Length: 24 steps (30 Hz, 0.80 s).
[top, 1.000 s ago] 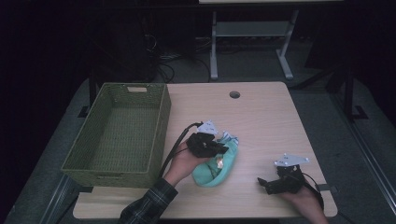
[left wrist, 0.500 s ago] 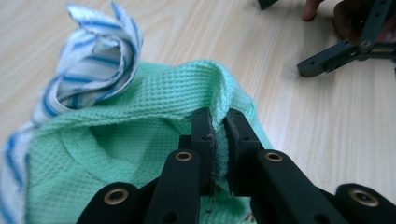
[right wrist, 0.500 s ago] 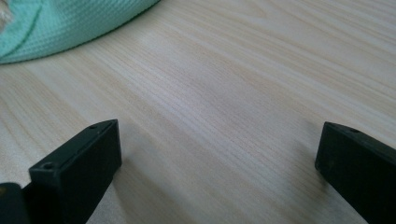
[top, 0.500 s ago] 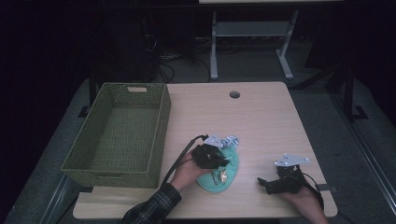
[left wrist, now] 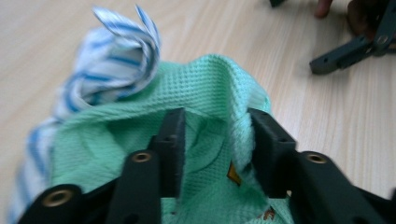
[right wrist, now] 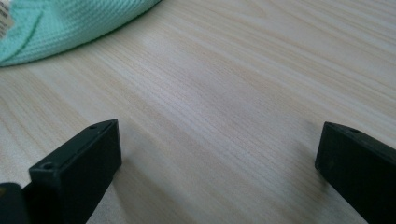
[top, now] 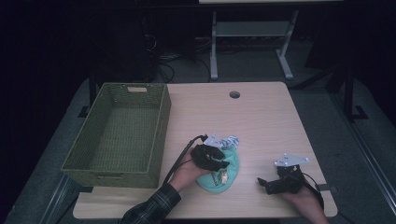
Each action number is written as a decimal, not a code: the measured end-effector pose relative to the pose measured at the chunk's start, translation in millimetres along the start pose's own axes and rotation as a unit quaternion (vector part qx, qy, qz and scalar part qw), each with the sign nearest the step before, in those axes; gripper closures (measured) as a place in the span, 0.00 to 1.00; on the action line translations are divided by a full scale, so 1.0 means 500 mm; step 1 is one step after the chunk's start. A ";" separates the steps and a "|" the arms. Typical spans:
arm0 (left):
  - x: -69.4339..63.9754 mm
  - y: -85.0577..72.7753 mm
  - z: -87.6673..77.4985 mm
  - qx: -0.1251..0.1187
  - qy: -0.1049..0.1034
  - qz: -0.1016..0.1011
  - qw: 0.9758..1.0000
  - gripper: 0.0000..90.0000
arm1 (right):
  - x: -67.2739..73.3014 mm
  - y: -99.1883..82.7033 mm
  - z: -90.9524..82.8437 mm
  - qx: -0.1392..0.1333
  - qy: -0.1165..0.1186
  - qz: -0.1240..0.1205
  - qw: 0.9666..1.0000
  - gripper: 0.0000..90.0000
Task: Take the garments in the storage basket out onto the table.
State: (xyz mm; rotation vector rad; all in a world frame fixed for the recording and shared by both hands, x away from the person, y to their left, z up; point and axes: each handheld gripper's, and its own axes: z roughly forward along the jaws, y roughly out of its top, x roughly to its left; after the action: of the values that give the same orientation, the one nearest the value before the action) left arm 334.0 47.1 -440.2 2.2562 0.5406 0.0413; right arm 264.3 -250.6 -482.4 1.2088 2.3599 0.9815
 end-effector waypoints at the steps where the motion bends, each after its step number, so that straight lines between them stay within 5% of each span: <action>1: 0.000 0.000 -0.007 -0.001 0.001 0.000 1.000 0.60 | 0.000 0.000 0.000 0.000 0.000 0.000 1.000 0.00; 10: -0.001 -0.016 -0.070 -0.009 0.025 -0.002 1.000 0.57 | 0.000 0.000 0.000 0.000 0.000 0.000 1.000 0.00; 17: -0.001 -0.046 -0.092 0.006 0.042 -0.012 0.999 0.75 | 0.000 0.000 0.000 0.000 0.000 0.000 1.000 0.00; 24: -0.019 -0.081 -0.082 0.066 0.048 -0.014 0.997 0.87 | 0.000 0.000 0.000 0.000 0.000 -0.001 1.000 0.00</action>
State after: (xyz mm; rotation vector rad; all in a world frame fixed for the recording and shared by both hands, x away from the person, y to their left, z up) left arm 302.3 96.2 -439.7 2.3842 0.6421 0.1025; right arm 264.4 -250.7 -482.5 1.2069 2.3606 0.9811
